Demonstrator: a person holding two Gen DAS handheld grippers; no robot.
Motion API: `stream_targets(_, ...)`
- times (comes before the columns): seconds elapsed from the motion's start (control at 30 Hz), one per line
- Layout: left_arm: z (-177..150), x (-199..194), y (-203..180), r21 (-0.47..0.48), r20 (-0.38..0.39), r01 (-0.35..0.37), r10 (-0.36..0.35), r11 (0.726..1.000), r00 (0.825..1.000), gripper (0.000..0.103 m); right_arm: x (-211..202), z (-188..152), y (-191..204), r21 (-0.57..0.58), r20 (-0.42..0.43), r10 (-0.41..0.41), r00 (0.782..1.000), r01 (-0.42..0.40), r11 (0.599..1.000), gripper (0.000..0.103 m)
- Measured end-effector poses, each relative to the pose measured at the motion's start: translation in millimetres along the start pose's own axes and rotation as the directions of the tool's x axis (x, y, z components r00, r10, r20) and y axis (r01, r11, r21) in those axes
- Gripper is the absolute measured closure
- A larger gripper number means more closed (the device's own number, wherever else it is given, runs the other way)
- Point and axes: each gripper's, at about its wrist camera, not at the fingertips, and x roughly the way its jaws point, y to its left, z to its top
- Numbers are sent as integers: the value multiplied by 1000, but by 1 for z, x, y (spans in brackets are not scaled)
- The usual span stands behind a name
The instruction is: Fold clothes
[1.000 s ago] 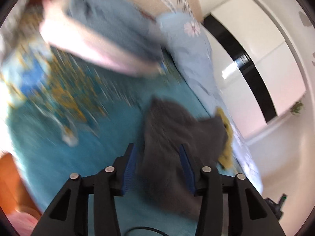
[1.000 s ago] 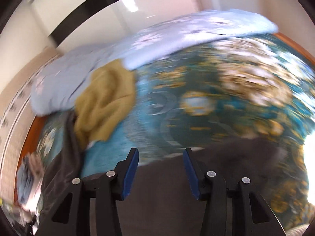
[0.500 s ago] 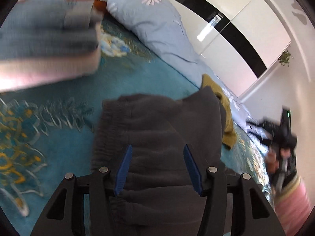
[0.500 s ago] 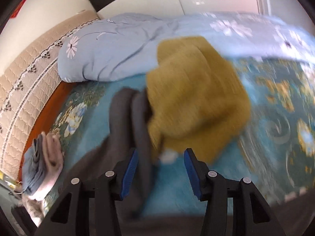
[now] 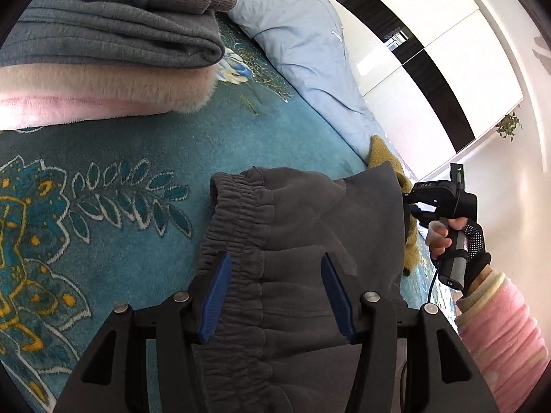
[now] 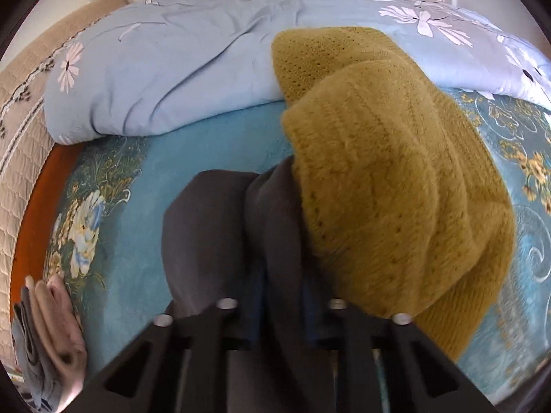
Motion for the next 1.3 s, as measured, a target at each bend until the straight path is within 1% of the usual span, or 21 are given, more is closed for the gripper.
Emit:
stream_targets(0.1,-2,-2,-1,5,-2,-7,7,1000,1000,48,-40,-4,15,-23,124,80,989,-77,997,92)
stream_targets(0.23,-3,-10,2,-4,-5,-1,1,1000,1000,48,-100,-23,43,-147,213,140,967,-110,983,94)
stream_targets(0.27,-4,-12,3,-9,-5,5,-5,1000,1000,48,-115,-32,52,-202,240,150,959,-101,974,98)
stream_targets(0.33,-4,-15,6,-22,-5,20,-20,1000,1000,48,-145,-60,71,-340,301,205,931,-96,936,102)
stream_targets(0.37,-4,-17,7,-28,-5,28,-28,999,1000,48,-160,-79,82,-428,309,250,917,-101,898,102)
stream_targets(0.4,-5,-19,8,-34,-4,34,-34,999,999,48,-170,-97,92,-505,296,279,914,-98,858,102)
stream_targets(0.47,-6,-22,10,-40,-2,37,-38,998,999,48,-176,-122,107,-601,279,282,918,-62,797,102)
stream_targets(0.5,-7,-25,11,-43,0,37,-37,998,999,48,-177,-130,111,-632,280,275,920,-38,774,102)
stream_targets(0.53,-7,-27,11,-45,3,37,-37,998,999,48,-175,-130,111,-634,283,255,924,-19,773,102)
stream_targets(0.6,-9,-32,13,-50,7,39,-38,998,999,48,-166,-117,105,-592,270,206,941,-7,806,102)
stream_targets(0.67,-8,-34,15,-55,9,40,-39,998,999,48,-152,-95,94,-513,231,173,957,-32,858,100)
stream_targets(0.73,-7,-34,18,-66,11,41,-40,997,999,48,-135,-73,87,-444,189,150,970,-52,895,99)
stream_targets(0.8,-6,-33,20,-73,8,42,-42,996,999,48,-111,-52,77,-360,155,118,981,-55,931,83)
stream_targets(0.83,-6,-32,21,-73,6,41,-40,996,999,48,-101,-44,73,-318,145,106,984,-55,947,69)
stream_targets(0.87,-6,-31,21,-72,4,38,-38,997,999,48,-91,-38,68,-270,130,105,986,-67,961,65)
stream_targets(0.97,-4,-27,22,-71,1,30,-30,997,1000,48,-55,-18,49,-105,63,130,990,-123,987,65)
stream_targets(1.03,-3,-25,23,-71,-1,25,-25,997,1000,48,-36,-9,43,-36,34,131,991,-130,991,65)
stream_targets(1.17,-1,-20,24,-72,-3,13,-14,997,1000,47,-8,3,47,9,-9,142,990,-142,990,63)
stream_targets(1.23,0,-18,25,-73,-5,6,-7,997,1000,47,6,6,53,17,-40,102,994,-102,995,63)
stream_targets(1.27,0,-17,26,-75,-6,4,-4,997,1000,47,11,6,56,23,-44,78,996,-77,997,66)
stream_targets(1.3,0,-17,26,-76,-8,2,-3,997,1000,47,13,6,58,30,-45,66,997,-65,997,73)
